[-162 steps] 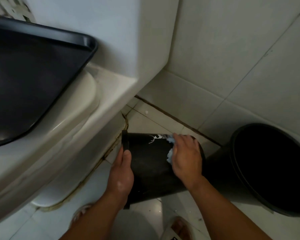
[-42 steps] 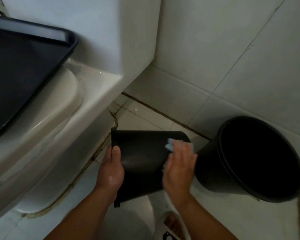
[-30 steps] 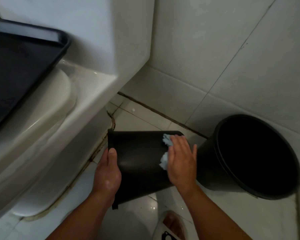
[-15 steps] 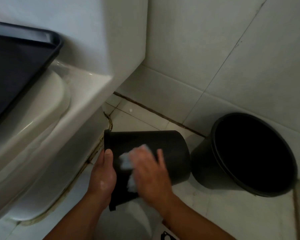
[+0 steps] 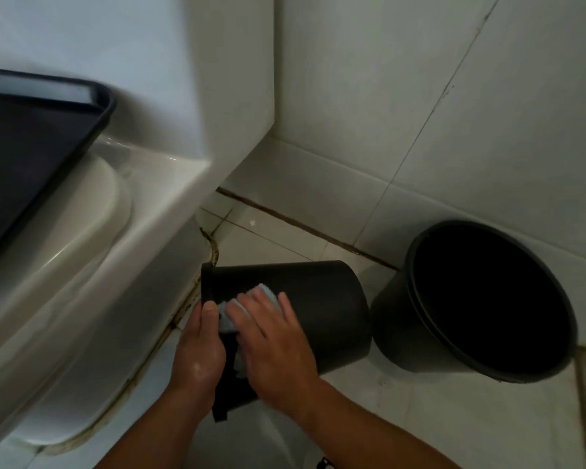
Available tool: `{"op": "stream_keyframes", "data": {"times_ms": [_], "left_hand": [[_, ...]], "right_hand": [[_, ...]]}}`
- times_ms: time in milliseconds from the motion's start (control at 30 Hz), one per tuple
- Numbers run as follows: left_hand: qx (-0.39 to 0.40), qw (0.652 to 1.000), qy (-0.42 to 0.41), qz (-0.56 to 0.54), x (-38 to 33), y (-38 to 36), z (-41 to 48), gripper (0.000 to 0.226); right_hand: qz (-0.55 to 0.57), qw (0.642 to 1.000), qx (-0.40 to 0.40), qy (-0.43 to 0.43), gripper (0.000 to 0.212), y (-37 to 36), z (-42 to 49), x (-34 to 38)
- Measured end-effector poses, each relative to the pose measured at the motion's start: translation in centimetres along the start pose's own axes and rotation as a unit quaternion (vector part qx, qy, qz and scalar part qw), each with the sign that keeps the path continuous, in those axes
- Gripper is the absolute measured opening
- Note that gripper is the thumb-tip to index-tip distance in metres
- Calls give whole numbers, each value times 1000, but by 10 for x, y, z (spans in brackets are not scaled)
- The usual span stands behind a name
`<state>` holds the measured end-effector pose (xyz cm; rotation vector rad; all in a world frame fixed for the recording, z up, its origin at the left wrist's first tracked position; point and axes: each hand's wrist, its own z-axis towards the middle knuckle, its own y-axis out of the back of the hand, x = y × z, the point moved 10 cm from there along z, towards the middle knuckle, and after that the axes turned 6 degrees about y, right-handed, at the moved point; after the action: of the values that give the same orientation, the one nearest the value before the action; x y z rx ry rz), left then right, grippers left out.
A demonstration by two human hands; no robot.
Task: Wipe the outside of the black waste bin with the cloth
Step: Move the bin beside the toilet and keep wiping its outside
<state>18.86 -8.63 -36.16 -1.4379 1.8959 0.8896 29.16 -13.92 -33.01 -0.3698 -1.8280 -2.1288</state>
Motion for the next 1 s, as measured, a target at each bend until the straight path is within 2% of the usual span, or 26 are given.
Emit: {"op": "stream_keyframes", "data": {"times_ms": [67,167,233,300,400,533,633,767,900,1000], "left_hand": [[-10,1000,-2,8,-2,1,-1,37],[2,1000,-10,26,-3,-2,2,47],[6,1000,-6,28,-2,-2,1,48],[5,1000,-5,20,-2,-2,-4,46],[8,1000,-11,25,-4,-1,-9,44],[25,999,-8,36,-8,0,-7,39],[51,997,-15,49,-22,-6,-13,29],[112,982,-93,123,-59,-33,-30,35],[128,935,-215,253,-105,-73,-49,38],[102,874,-318,354,-128,-101,-54,39]], "right_hand": [[-42,999,-13,-1,58,3,-17,-28],[-63,981,-66,-169,53,22,-50,-106],[-36,959,-121,-254,51,32,-75,-134],[19,938,-173,-299,46,34,-90,-139],[81,910,-204,-353,56,29,-103,-132],[69,914,-184,-356,49,36,-120,-127],[108,911,-186,-351,44,64,-127,-120],[180,912,-234,-284,42,124,-122,-94],[305,867,-262,-296,37,165,-114,-95],[359,848,-277,-274,36,195,-105,-98]]}}
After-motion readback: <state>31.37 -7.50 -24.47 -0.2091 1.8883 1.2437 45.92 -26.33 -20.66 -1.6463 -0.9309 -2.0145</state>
